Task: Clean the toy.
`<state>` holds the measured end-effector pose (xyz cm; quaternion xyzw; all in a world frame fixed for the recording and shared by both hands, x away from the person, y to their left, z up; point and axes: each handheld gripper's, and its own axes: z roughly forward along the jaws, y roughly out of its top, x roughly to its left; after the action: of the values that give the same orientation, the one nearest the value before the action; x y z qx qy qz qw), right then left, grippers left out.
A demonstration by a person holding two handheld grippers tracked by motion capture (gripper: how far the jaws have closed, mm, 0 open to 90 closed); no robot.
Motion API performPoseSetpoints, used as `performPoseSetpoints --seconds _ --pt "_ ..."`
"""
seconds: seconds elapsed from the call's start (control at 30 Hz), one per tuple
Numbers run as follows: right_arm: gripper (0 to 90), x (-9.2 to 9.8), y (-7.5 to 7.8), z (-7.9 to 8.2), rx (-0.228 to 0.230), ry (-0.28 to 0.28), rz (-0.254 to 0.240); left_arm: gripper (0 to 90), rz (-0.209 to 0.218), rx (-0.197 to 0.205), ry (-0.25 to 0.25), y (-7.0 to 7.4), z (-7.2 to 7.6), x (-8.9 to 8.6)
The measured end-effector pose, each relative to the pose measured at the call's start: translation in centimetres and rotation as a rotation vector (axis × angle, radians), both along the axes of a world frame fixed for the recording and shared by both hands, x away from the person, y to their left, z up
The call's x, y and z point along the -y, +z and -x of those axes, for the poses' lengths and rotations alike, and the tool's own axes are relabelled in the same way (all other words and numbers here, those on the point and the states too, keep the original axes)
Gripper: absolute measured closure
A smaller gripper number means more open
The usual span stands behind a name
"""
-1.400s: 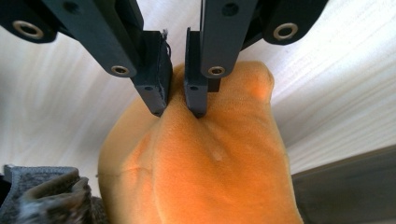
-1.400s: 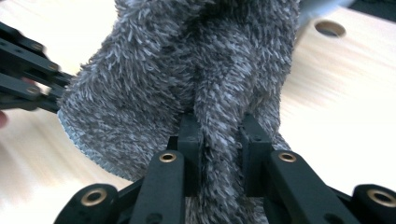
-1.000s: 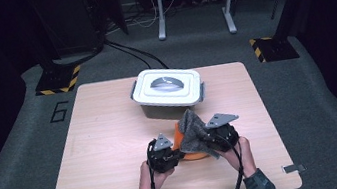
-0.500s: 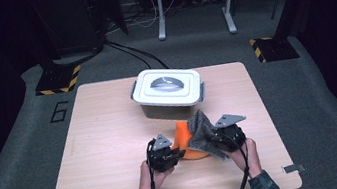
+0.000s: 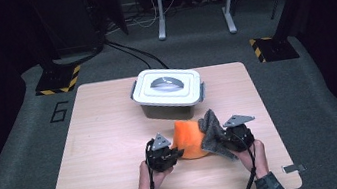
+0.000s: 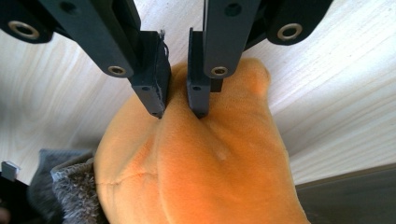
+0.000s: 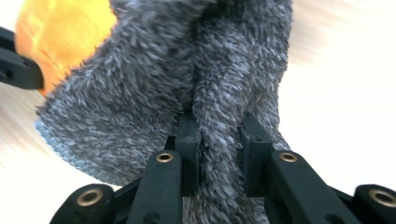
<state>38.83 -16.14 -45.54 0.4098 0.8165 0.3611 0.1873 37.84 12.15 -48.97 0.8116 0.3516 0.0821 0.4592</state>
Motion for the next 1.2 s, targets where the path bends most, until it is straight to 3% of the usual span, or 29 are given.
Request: performPoseSetpoints --seconds 0.1,0.33,0.57,0.73,1.2 --pt "73.4 -0.4 1.2 0.4 0.029 0.02 -0.029 79.9 -0.01 0.008 -0.004 0.1 0.1 0.0" --pt "73.4 -3.0 3.4 1.0 0.081 0.098 -0.04 79.9 -0.013 0.032 -0.02 0.2 0.3 0.4" --pt "73.1 -5.5 3.3 0.3 0.085 0.149 0.019 79.9 -0.011 0.025 -0.018 0.1 0.3 0.3" --pt "73.4 -5.1 3.1 0.2 0.084 0.136 0.055 79.9 -0.003 0.025 -0.019 0.1 0.3 0.3" --pt "73.4 -2.4 1.6 0.1 0.028 0.071 0.015 80.0 -0.003 0.015 -0.023 0.0 0.1 0.2"
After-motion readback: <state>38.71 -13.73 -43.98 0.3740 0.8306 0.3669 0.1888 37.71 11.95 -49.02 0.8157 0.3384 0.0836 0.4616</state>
